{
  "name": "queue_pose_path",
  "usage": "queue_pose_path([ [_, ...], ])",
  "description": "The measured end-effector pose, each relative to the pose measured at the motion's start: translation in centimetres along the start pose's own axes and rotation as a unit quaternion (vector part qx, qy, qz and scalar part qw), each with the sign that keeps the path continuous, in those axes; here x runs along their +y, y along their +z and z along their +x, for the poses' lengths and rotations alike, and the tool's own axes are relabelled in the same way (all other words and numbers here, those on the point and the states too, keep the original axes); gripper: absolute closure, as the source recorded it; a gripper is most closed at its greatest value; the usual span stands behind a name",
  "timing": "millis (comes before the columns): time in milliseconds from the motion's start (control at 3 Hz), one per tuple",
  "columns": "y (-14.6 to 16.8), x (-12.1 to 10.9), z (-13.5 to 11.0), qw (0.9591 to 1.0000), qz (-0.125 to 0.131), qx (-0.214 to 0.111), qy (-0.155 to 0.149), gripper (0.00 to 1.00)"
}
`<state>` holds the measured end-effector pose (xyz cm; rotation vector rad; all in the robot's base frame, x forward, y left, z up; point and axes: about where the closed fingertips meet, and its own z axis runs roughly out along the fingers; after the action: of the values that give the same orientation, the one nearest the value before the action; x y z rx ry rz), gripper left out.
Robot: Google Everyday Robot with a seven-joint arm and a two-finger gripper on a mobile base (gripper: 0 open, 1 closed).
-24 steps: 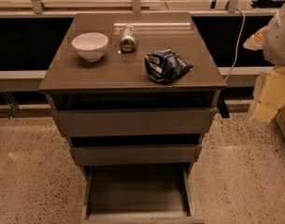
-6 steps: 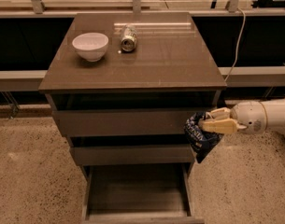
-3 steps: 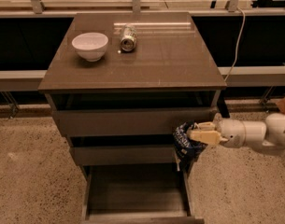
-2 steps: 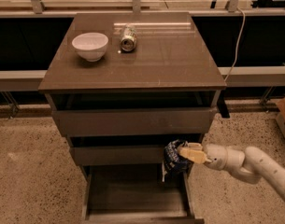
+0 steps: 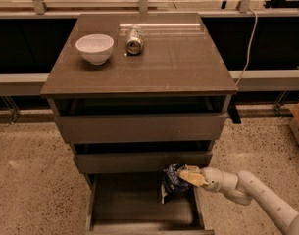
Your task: Place blue chip bag into bottom drawer
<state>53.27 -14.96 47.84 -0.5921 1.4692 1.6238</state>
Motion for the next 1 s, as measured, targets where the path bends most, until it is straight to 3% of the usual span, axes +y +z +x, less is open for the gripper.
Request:
queue_pose_path([
  [667,-0.2,-1.5,1.3,1.0000,0.000,0.003,0.004,1.00],
  [1000,-1.4,-4.3,4.4,0.9998,-0.001,0.019,0.006,1.00],
])
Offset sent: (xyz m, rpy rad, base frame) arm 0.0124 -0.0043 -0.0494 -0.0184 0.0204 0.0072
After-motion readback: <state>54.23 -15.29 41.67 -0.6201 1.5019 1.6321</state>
